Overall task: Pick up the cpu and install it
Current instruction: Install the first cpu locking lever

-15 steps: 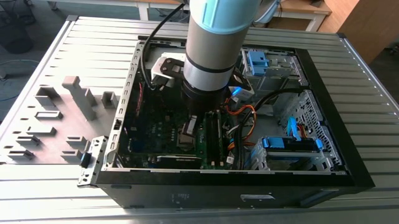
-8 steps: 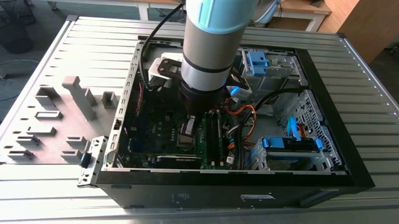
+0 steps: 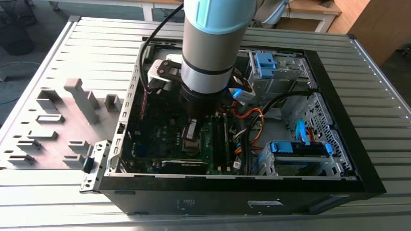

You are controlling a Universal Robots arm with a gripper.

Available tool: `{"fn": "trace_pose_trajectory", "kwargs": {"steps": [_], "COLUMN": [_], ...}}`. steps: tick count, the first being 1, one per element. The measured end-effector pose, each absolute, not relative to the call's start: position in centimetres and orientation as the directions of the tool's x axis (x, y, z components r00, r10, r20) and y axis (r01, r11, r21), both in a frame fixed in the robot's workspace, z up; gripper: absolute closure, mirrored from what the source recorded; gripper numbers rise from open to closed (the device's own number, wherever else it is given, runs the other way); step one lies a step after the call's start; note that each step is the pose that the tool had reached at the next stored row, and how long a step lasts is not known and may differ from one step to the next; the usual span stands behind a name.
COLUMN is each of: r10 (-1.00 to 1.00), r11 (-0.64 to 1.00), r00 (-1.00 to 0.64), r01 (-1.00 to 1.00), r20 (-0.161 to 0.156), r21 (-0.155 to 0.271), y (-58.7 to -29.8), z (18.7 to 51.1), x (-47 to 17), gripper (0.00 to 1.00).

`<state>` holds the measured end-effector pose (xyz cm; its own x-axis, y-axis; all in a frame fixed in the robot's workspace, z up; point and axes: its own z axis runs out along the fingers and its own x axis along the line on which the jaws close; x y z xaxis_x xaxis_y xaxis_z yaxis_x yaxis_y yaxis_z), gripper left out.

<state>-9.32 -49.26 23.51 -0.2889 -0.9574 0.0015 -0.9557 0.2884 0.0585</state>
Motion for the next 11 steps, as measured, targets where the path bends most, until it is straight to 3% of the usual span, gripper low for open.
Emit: {"fn": "trace_pose_trajectory", "kwargs": {"steps": [11], "r10": [-0.957], "r11": [0.288], "r00": [-0.289], "r01": [-0.956], "r20": [0.001], "r21": [0.059], "y": [-49.2], "z": [25.6], "x": [-9.2], "gripper": [0.89]}}
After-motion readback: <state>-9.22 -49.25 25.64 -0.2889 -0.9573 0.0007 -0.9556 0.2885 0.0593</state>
